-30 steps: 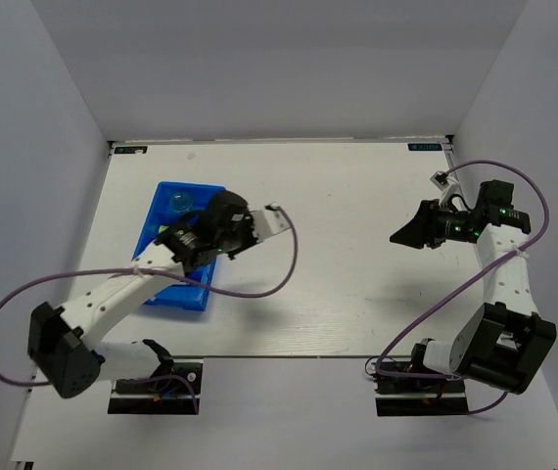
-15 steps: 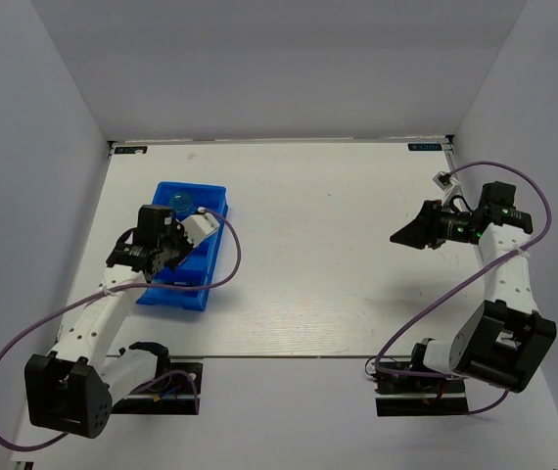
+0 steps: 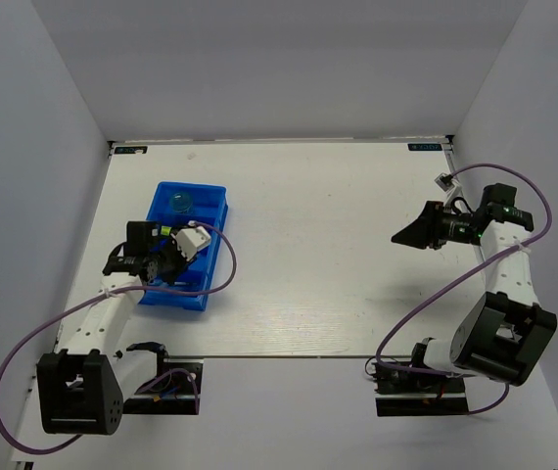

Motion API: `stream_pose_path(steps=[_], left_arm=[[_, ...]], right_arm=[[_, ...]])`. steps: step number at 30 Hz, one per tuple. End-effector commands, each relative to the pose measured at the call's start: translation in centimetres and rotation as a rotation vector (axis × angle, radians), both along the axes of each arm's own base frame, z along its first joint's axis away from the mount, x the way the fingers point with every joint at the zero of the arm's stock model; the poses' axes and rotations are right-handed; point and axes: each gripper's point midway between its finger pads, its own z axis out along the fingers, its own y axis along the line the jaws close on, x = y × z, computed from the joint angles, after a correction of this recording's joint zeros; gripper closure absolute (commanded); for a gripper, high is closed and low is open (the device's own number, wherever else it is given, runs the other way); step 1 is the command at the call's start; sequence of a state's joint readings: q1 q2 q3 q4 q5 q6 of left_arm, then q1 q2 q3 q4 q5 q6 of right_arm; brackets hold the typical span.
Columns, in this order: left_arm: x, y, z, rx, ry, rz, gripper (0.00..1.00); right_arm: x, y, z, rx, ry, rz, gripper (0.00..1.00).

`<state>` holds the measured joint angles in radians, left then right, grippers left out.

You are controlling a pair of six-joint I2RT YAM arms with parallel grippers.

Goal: Sort the stationery into containers
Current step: Place the pen in the storage box, then reset both arms

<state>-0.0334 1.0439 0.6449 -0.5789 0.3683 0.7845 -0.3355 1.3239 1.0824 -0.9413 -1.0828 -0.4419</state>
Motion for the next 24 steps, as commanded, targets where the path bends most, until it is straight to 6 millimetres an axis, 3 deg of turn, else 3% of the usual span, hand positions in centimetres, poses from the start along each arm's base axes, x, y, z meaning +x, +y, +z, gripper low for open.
stream_pose_path(steps=[1, 2, 3, 4, 5, 9, 12, 16, 19, 20, 22, 23, 24], left_arm=[[0.6, -1.1, 0.5, -0.074, -0.041, -0.042, 0.77], [0.7, -1.0, 0.5, -0.077, -0.045, -0.035, 0.63], [0.8, -0.9, 0.4, -0.077, -0.053, -0.026, 0.56], [1.0, -0.9, 0.7, -0.083, -0.069, -0.017, 0.33], [1.1, -0.7, 0.8, -0.077, -0.079, -0.001, 0.02], [1.6, -0.1, 1.6, -0.075, -0.106, 0.064, 0.0], [2.9, -0.3, 4.3, -0.135, -0.176, 0.133, 0.0], [5.0, -1.1, 12.0, -0.294, -0.286, 0.234, 0.0], [4.8, -3.5, 16.0, -0.51, -0.24, 0.318, 0.0], [5.0, -5.0, 18.8, -0.576, -0.236, 0.299, 0.0], [3.3, -7.2, 18.5, -0.678, -0.046, 0.365, 0.0], [2.3, -10.2, 19.8, -0.722, 0.023, 0.294, 0.0], [1.3, -11.3, 18.3, -0.704, 0.128, 0.294, 0.0]], right_arm=[[0.0, 0.0, 0.9, 0.031, -0.027, 0.009, 0.47], [0.0, 0.0, 0.9, 0.028, -0.032, 0.009, 0.47], [0.0, 0.0, 1.0, 0.032, -0.027, 0.009, 0.46], [0.0, 0.1, 0.9, 0.034, -0.027, 0.014, 0.46], [0.0, 0.1, 0.9, 0.036, -0.023, 0.013, 0.44], [-0.1, 0.2, 0.9, 0.037, -0.017, 0.024, 0.34], [-0.3, 0.2, 1.1, 0.031, -0.026, 0.023, 0.31], [0.1, -0.1, 0.6, 0.007, -0.01, 0.012, 0.27], [0.5, -0.5, 0.0, -0.029, 0.029, -0.03, 0.1], [1.1, -1.1, -0.5, -0.089, 0.002, -0.051, 0.1], [1.4, -2.2, -1.0, -0.186, 0.011, -0.133, 0.1], [2.6, -3.9, -2.5, -0.304, -0.014, -0.203, 0.1], [2.7, -4.2, -2.1, -0.317, -0.01, -0.262, 0.1]])
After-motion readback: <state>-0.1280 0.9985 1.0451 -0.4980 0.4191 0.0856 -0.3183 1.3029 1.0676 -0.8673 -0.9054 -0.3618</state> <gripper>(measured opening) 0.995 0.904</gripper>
